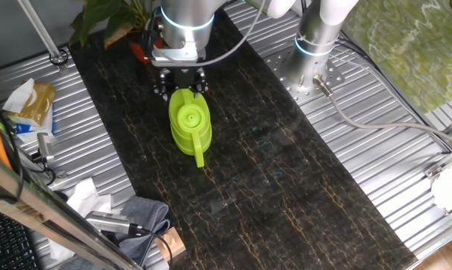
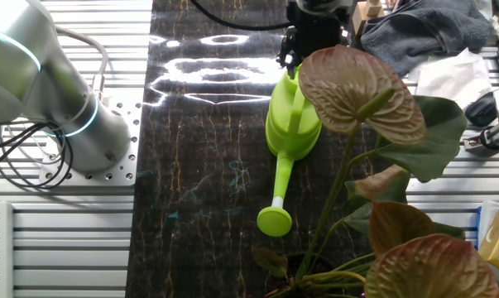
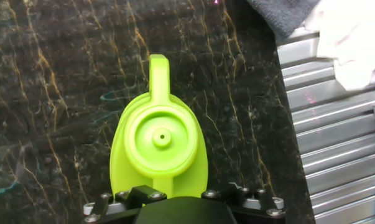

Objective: Water the plant

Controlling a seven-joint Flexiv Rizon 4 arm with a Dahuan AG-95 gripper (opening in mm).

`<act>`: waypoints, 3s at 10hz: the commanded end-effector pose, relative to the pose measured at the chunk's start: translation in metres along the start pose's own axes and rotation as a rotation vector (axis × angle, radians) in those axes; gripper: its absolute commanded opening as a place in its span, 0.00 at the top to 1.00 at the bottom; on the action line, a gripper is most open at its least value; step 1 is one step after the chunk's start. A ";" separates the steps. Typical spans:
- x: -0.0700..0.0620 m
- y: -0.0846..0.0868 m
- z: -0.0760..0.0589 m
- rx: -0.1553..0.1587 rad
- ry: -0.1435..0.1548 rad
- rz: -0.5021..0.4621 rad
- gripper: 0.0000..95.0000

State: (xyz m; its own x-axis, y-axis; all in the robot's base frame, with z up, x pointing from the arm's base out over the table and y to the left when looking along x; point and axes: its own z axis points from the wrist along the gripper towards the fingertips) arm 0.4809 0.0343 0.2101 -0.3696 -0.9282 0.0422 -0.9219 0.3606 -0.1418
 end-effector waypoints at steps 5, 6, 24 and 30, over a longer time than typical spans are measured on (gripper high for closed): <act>0.000 -0.001 0.000 -0.026 0.008 0.087 0.80; 0.000 -0.001 0.000 -0.026 0.008 0.093 0.80; -0.004 -0.001 0.001 -0.058 -0.032 0.077 0.40; -0.013 -0.001 0.015 -0.073 -0.051 0.025 0.40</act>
State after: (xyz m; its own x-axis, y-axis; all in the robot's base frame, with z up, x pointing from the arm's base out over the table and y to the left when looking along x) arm 0.4888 0.0456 0.1934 -0.3837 -0.9234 -0.0100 -0.9210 0.3835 -0.0678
